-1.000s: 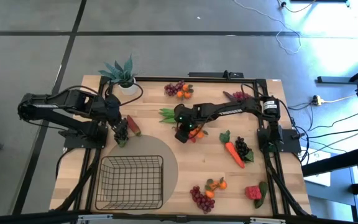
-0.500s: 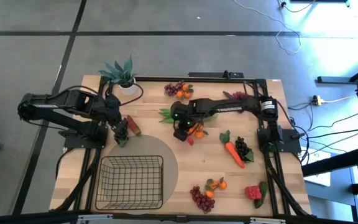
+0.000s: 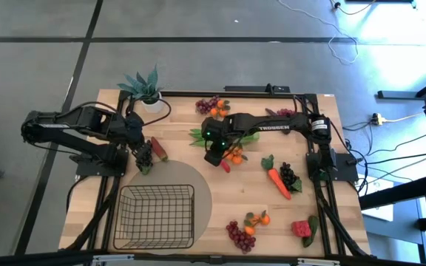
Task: Build produce basket
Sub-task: Put the red chilli pepper into the wire basket
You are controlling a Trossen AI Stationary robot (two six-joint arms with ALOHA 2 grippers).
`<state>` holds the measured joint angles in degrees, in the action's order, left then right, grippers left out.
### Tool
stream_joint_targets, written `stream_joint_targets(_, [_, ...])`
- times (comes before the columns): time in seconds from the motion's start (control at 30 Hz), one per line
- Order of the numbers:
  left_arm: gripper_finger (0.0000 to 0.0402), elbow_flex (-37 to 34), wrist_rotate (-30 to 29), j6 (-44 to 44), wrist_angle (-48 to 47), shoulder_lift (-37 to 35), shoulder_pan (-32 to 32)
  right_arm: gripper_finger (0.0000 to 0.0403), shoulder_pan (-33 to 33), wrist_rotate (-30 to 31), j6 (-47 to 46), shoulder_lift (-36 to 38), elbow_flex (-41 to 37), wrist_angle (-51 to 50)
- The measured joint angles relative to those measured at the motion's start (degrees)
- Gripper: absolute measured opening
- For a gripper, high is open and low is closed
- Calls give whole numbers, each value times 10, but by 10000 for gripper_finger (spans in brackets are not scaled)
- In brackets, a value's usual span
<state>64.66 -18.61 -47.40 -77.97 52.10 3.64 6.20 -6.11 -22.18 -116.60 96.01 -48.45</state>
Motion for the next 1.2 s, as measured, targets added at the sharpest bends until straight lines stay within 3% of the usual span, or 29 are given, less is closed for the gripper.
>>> stream_joint_targets(0.2, [85,0,0,18,0,0,0,141,0,4,-2,0,0,3])
stream_joint_targets(0.4, [85,0,0,30,0,0,0,180,0,1,-24,-3,-7,13])
stream_joint_targets(0.83, [85,0,0,30,0,0,0,187,-12,-12,-17,-72,-17,9])
stream_joint_targets(1.2, [85,0,0,30,0,0,0,185,-12,13,-1,-103,-15,13])
